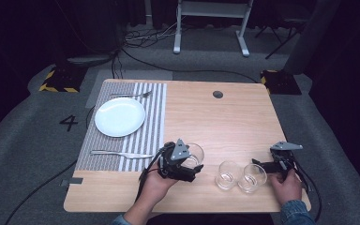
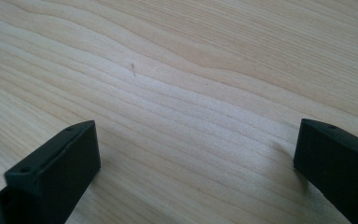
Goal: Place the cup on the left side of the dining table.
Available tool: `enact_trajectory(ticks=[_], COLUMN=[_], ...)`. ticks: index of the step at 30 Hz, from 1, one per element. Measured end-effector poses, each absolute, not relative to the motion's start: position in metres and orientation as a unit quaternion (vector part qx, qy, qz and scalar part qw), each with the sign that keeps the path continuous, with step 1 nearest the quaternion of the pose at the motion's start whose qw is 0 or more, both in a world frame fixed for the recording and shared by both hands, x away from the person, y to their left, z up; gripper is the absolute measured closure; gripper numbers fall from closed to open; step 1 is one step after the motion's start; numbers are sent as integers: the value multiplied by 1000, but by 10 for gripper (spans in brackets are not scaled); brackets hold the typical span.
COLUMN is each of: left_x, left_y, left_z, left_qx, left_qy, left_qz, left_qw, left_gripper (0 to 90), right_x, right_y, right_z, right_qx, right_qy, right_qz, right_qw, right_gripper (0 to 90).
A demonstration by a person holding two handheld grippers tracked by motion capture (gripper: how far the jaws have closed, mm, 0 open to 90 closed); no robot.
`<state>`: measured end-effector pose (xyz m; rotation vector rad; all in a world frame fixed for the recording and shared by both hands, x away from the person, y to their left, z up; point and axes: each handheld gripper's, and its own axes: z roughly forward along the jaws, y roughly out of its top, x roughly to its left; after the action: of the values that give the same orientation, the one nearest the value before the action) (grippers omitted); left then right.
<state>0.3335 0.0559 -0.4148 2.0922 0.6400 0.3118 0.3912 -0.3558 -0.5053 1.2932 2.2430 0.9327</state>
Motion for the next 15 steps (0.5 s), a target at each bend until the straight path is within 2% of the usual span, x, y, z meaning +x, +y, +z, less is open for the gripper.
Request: enact_trajectory(ticks=[15], left_x=[358], left_y=[109], left_z=[-400], left_qx=[812], left_qy=[321], left_qz=[148], left_qw=[465], left_gripper=[198], right_x=[391], right_y=[-356], right_z=[-505], right_qx=[461], right_qy=[800], right_qz=[333], right_qw=[194], right_gripper=[6])
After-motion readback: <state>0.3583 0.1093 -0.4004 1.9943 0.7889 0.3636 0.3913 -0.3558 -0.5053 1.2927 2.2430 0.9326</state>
